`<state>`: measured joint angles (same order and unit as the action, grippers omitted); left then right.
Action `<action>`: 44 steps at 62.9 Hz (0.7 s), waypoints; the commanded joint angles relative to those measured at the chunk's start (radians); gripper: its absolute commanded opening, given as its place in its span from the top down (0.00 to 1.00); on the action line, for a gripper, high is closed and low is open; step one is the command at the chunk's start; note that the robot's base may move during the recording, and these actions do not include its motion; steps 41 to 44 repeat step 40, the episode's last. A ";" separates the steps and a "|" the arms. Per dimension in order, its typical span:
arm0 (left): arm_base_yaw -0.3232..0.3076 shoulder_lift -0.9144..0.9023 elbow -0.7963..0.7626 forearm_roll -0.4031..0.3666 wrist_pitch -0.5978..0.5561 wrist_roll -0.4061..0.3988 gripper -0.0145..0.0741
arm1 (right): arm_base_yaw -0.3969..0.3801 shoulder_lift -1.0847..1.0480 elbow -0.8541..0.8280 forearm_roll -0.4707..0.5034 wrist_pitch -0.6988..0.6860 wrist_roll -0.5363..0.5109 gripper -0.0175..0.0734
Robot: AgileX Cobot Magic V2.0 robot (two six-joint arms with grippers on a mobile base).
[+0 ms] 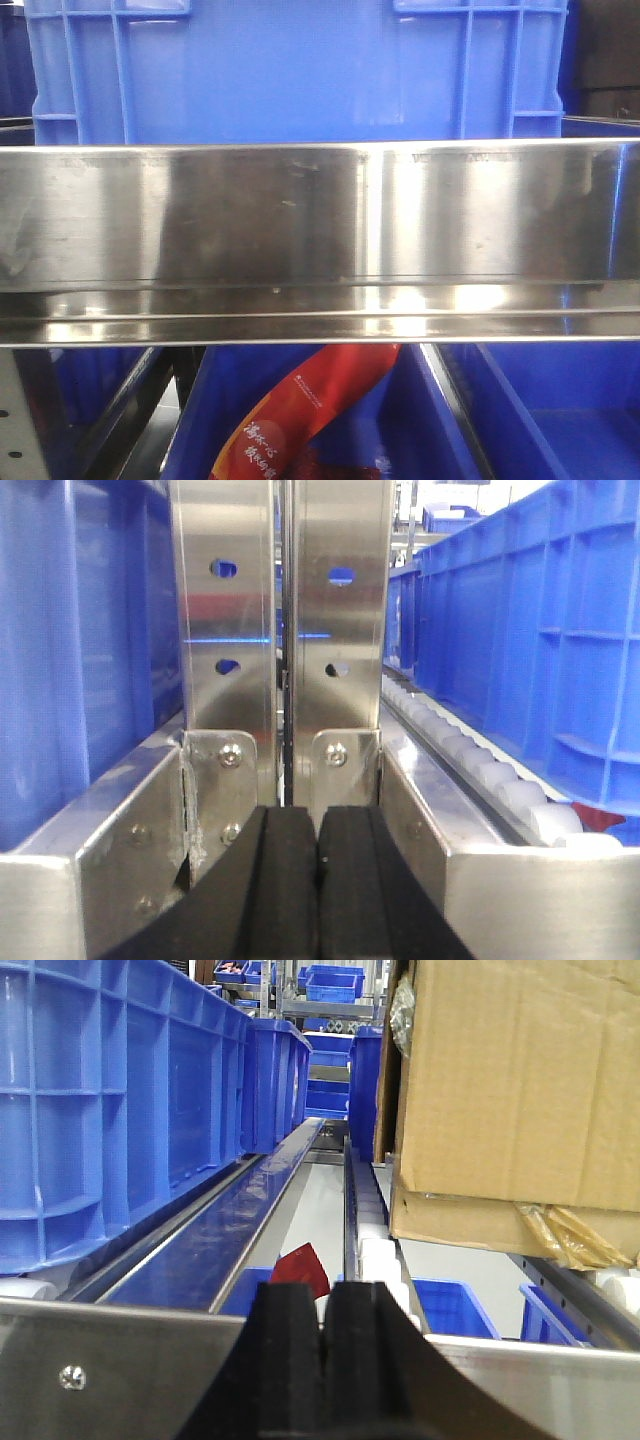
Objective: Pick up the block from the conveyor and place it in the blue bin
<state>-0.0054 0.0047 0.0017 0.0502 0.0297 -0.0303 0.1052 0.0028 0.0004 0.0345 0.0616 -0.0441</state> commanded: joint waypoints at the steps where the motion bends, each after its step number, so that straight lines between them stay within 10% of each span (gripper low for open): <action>1: 0.001 -0.005 -0.002 0.006 -0.023 -0.010 0.96 | -0.005 -0.003 0.000 0.002 -0.021 -0.008 0.99; 44: 0.001 -0.005 -0.002 0.006 -0.023 -0.010 0.96 | -0.005 -0.003 0.000 0.002 -0.021 -0.008 0.99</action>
